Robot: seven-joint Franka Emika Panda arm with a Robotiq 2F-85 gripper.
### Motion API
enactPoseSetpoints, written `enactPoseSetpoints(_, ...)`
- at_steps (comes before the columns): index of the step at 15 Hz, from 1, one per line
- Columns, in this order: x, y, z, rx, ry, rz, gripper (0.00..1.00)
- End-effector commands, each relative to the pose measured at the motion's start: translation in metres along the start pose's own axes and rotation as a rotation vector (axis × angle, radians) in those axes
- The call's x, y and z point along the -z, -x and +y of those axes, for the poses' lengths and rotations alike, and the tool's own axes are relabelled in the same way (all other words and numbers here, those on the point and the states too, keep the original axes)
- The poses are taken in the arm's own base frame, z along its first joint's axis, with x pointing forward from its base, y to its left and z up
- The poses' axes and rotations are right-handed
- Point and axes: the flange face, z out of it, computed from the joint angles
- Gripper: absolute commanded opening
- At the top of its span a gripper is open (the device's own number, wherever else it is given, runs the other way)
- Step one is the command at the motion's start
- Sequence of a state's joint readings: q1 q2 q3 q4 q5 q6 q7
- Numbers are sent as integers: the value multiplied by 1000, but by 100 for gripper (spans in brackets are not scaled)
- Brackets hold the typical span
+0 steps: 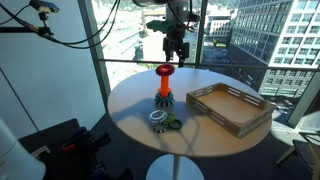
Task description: Put the pink circular object on the orange object
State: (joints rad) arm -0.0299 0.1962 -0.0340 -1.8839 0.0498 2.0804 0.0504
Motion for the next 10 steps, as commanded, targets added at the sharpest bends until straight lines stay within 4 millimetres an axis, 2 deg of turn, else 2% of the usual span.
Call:
enactPoseSetpoints(1,0,-11,0,-3,-5,19,100)
enactPoseSetpoints(10,-23,-20,-3,7,-6,40,100)
